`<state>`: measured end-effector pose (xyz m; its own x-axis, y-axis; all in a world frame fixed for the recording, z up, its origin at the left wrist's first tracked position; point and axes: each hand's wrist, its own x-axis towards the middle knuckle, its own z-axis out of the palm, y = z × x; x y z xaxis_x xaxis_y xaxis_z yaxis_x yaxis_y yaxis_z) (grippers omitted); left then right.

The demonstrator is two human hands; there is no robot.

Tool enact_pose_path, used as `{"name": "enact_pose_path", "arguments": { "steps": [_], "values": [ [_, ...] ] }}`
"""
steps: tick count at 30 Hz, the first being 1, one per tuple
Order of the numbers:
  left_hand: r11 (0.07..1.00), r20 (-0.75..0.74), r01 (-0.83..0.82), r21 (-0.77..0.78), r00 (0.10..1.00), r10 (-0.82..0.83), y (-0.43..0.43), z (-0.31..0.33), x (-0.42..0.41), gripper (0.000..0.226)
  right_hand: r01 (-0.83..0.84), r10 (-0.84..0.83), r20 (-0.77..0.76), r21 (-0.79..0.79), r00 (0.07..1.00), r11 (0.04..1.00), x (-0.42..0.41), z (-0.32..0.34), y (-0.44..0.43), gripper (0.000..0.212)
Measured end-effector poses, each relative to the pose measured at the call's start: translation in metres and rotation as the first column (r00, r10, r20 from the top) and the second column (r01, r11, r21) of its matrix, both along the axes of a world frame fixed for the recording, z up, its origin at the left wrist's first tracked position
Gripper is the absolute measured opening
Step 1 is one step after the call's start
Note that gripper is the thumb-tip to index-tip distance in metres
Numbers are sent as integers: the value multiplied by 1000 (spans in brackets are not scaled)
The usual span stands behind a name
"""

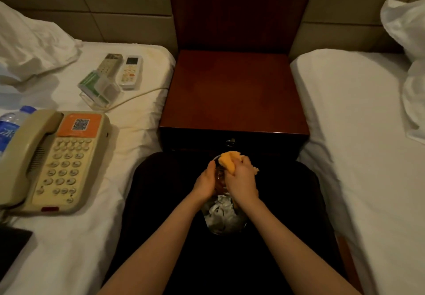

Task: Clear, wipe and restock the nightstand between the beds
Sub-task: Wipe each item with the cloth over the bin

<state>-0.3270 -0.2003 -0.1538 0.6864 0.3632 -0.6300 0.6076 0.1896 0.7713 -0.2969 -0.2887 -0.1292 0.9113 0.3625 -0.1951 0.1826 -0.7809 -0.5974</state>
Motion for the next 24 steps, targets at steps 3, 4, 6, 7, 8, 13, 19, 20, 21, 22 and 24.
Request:
{"name": "enact_pose_path", "arguments": {
  "steps": [3, 4, 6, 7, 8, 13, 19, 20, 21, 22, 24],
  "values": [
    [989, 61, -135, -61, 988, 139, 0, 6, 0, 41, -178, 180, -13, 81, 984, 981, -7, 3, 6, 41],
    [980, 55, -171, -107, 983, 177, 2, 7, 1, 41, -218, 222, -15, 124, 975, 968, -7, 6, 4, 38],
    [965, 35, -184, -186, 980, 193, 2, 7, 4, 47, -192, 196, -14, 151, 980, 970, 0, 6, -4, 31],
    [964, 21, -170, -202, 984, 178, 1, 9, 4, 51, -116, 119, -21, 113, 993, 987, 6, 2, -8, 31],
    [967, 0, -148, -205, 989, 151, -2, 12, 5, 53, -11, 12, -13, 57, 1000, 998, 12, -3, -11, 32],
    [952, 6, -121, -282, 992, 128, -6, 13, 4, 49, -9, 7, 33, 47, 999, 999, 0, -4, 9, 41],
    [931, 11, -138, -339, 988, 151, 3, 10, 4, 59, -13, 20, -66, 107, 998, 994, 11, 1, -10, 24],
    [935, 1, -126, -331, 991, 134, 2, 10, 5, 59, 69, -67, -40, 61, 997, 996, 14, -3, -10, 26],
    [937, -7, -116, -328, 993, 121, 0, 9, 5, 58, 142, -141, -14, 28, 990, 990, 14, -6, -8, 29],
    [937, -11, -108, -332, 994, 111, -2, 10, 4, 56, 165, -165, 3, 23, 986, 986, 11, -7, -2, 33],
    [938, -8, -106, -330, 994, 109, -5, 7, 4, 51, 72, -72, -3, 52, 997, 996, 0, -9, 8, 40]
  ]
}}
